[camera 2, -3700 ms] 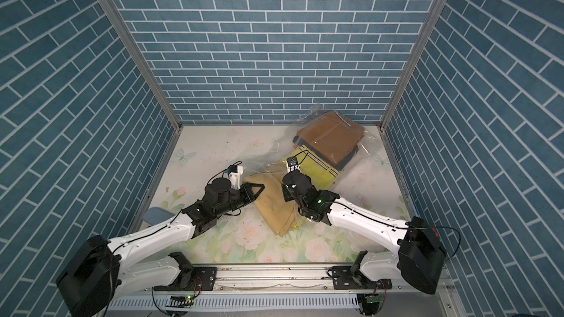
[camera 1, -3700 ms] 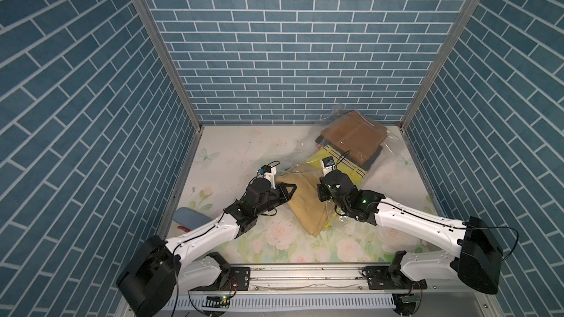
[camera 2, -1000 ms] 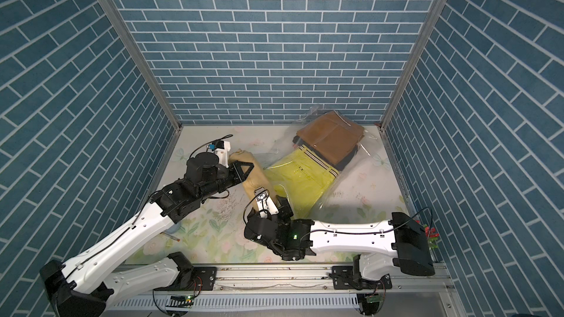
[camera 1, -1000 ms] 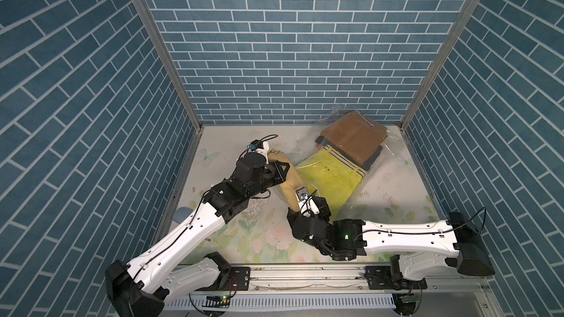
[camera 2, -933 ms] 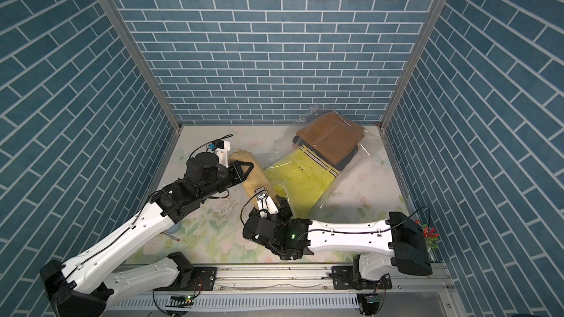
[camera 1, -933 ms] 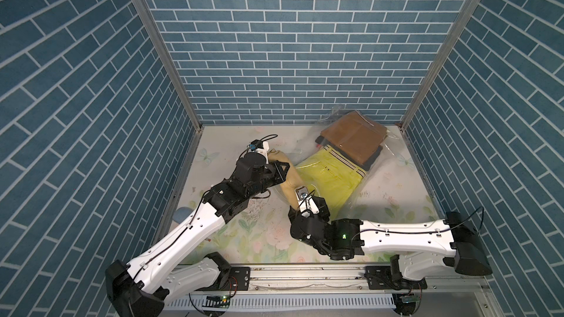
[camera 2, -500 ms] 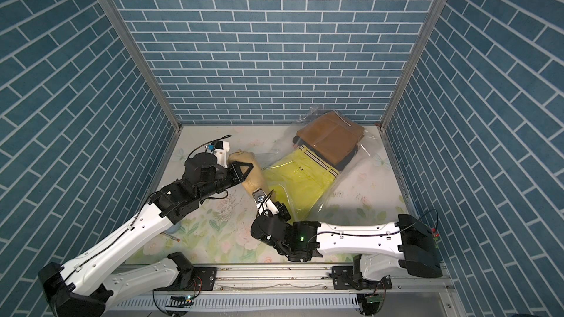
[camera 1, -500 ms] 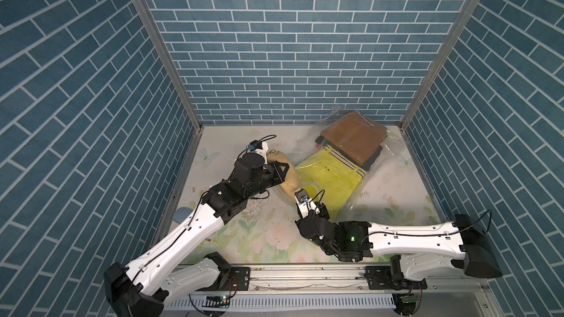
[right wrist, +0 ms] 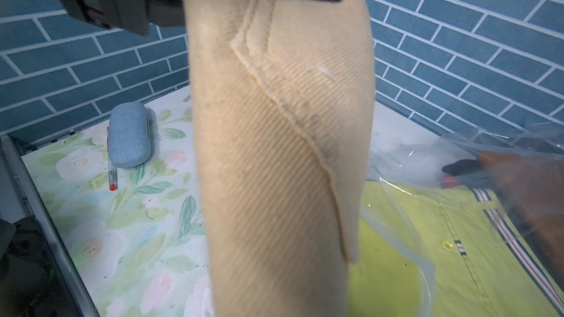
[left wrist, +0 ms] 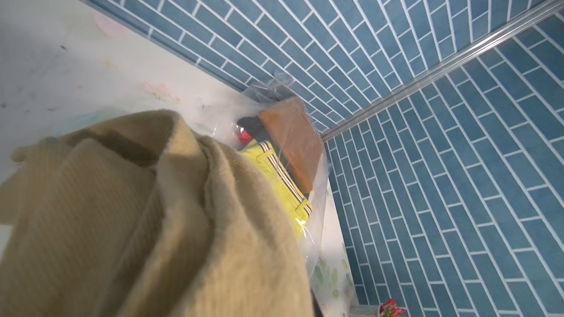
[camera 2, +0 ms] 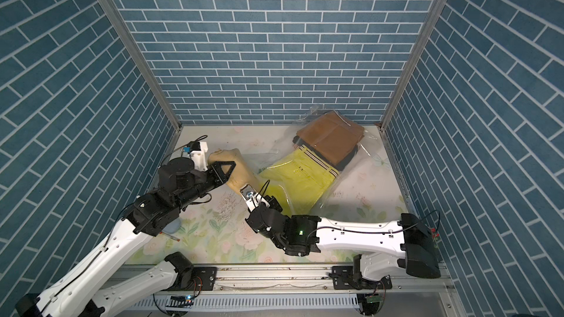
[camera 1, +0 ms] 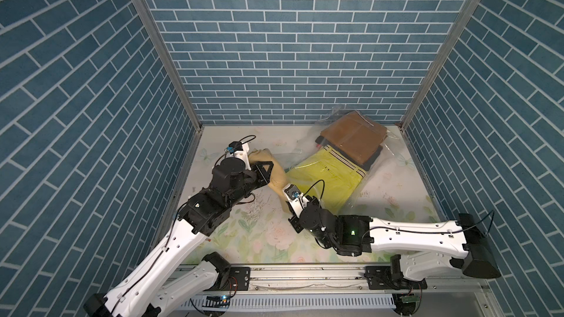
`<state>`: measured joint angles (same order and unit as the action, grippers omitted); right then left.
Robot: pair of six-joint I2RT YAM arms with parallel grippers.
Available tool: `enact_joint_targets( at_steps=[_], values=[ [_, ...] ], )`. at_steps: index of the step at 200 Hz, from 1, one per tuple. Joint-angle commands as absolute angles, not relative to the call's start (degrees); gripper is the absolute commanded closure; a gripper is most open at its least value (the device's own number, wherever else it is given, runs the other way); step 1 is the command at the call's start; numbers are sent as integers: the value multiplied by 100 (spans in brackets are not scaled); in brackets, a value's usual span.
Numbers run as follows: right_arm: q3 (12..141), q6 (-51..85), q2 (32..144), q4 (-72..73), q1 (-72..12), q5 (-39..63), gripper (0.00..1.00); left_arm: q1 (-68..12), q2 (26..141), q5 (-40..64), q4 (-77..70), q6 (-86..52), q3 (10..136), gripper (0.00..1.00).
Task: Take the trousers out of the vacuum bag
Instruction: Take out the trousers from the vacuum bag.
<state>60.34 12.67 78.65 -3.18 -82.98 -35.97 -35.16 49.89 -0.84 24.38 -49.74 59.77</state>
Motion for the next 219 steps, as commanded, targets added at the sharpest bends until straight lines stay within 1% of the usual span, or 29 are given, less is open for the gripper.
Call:
enact_joint_targets(
  at_steps=[1,35,63,90,117,135,145,177,194,219],
  values=[
    [6531,965,8127,132,-8193,-3331,100,-3463,4847,-673,2443,-4552,6635,100],
    [7144,785,8562,263,-7810,-2956,100,-3446,4909,-882,2387,-4058,6983,100],
    [7804,568,8944,128,-7458,-2660,100,-3395,5234,-922,2347,-3628,7401,100],
    [8449,364,9334,-43,-7185,-2360,100,-3011,5591,-741,2254,-3394,7727,100],
    [9111,201,9774,-299,-6909,-2138,100,-1992,5869,180,1910,-3420,7667,100],
    [9457,140,10038,-413,-6693,-1935,100,-1200,6063,1064,1477,-3615,7404,100],
    [9646,100,10181,-471,-6584,-1825,100,-888,6193,1433,1233,-3671,7307,100],
    [10353,-75,10726,-659,-6273,-1541,100,-251,6728,1987,662,-3735,7168,100],
    [10859,-195,11102,-825,-6160,-1526,100,62,6995,2452,52,-3981,7010,100],
    [11690,-331,11688,-1104,-6008,-1593,100,244,7476,2718,-380,-4173,7124,100]
  ],
)
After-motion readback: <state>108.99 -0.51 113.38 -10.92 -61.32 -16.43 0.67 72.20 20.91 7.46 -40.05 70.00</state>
